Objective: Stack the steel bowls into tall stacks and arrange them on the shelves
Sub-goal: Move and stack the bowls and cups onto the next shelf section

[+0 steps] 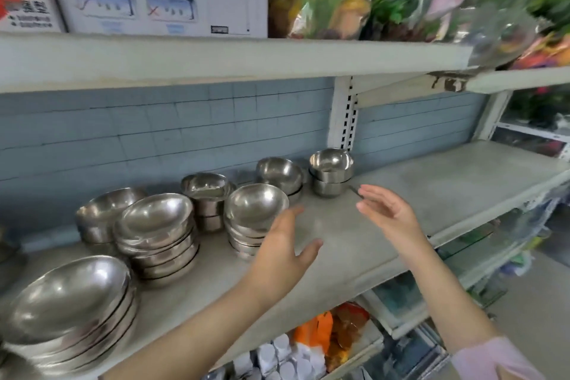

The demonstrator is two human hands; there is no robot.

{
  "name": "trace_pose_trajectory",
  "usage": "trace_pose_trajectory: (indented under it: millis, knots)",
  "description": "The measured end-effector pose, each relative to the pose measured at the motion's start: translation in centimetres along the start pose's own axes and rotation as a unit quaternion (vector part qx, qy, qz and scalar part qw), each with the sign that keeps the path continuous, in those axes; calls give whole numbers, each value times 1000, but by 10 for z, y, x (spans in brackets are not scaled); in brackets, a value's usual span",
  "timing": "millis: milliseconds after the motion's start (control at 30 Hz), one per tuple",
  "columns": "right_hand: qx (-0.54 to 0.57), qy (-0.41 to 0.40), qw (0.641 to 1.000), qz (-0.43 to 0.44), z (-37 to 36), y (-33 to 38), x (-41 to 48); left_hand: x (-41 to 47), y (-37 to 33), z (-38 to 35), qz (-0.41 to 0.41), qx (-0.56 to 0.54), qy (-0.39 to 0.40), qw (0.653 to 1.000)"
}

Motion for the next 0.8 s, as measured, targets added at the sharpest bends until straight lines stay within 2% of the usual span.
trace_pose_trajectory:
  millis: [133, 233, 300, 400, 467, 600, 700, 800]
  knots:
    - [2, 5, 999, -36, 35, -36, 53, 56, 16, -54, 82, -42, -57, 994]
    - [-12, 28, 997, -65, 46, -60, 92, 89, 35, -84, 176, -83, -108, 975]
    - [-26, 47, 996, -74, 49, -72, 120, 109, 50, -103, 234, -63, -150, 959]
    - [-38, 77, 993, -78, 45, -78, 155, 128, 76, -119, 275, 15, -231, 933]
    - [-57, 106, 991, -65, 39, -80, 176, 138, 88, -124, 303, 16, -269, 914]
    - [-100, 164, 980, -43, 26, -81, 215, 159, 104, -124, 321, 7, -328, 888]
    - [-76, 167, 983, -30, 19, -82, 235, 168, 115, -121, 317, -9, -388, 865]
    - [-58, 160, 985, -37, 19, -88, 243, 167, 120, -119, 294, -14, -420, 858]
Point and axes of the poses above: each hand's wrist, its own x-axis towards the middle knuckle, its own z-axis out of the back of the hand, y = z × x, the point moved 1 cm from there along x, towards the middle knuckle, and after that the axes turned 8 degrees about -z, right-handed, at the moved point
